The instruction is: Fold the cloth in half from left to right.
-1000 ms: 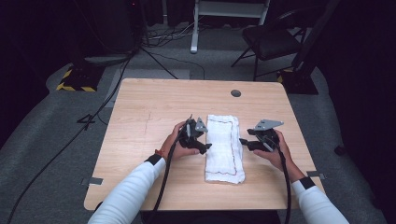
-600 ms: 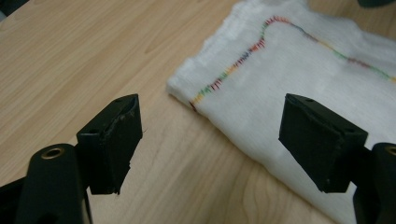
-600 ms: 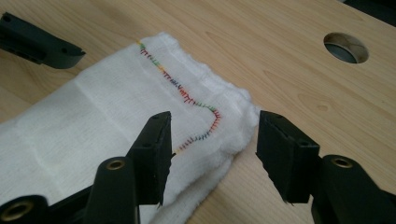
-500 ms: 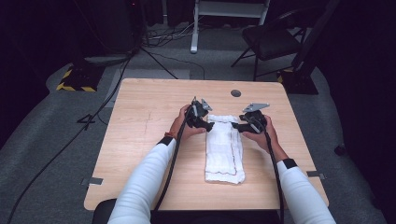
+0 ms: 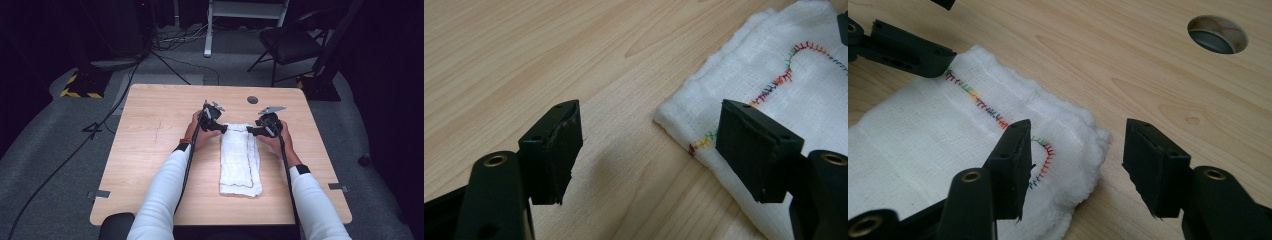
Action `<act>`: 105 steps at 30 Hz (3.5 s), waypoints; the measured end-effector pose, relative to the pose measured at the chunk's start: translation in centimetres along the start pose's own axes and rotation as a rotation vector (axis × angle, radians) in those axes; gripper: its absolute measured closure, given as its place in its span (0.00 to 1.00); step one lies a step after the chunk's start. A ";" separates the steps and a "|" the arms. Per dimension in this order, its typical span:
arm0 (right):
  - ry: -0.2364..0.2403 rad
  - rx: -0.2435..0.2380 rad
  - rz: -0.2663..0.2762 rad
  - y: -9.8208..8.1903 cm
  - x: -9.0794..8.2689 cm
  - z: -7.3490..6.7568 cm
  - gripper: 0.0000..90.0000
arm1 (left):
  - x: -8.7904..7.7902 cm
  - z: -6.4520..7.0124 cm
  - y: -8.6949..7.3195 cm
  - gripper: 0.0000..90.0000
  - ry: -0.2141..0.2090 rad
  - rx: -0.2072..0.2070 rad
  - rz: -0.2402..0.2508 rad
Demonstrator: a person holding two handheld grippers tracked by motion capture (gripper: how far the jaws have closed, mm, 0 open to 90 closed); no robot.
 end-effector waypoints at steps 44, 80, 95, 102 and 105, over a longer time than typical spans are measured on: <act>0.027 -0.030 0.023 0.9 0.4 -0.3 0.93 | -0.2 1.3 2.2 0.93 -0.059 0.123 0.040; 0.172 -0.207 0.144 0.2 -6.1 -5.4 0.93 | -8.5 3.8 -1.2 0.94 -0.226 0.230 0.244; 0.239 -0.258 0.126 -2.4 -8.0 -7.3 0.92 | -10.0 6.2 -3.2 0.93 -0.283 0.294 0.234; 0.268 -0.281 0.107 -3.9 -8.6 -8.2 0.92 | -10.8 7.5 -4.3 0.92 -0.299 0.356 0.219; 0.281 -0.289 0.100 -4.5 -8.9 -8.6 0.92 | -11.1 7.9 -4.8 0.92 -0.310 0.369 0.212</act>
Point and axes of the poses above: each handheld gripper's, and its own axes: x roughly forward along the jaws, y roughly out of its top, z roughly to its right, the point moved 6 cm from there along x, roughly forward along the jaws, and after that the axes turned 7 degrees about y, right-handed, at the moved point
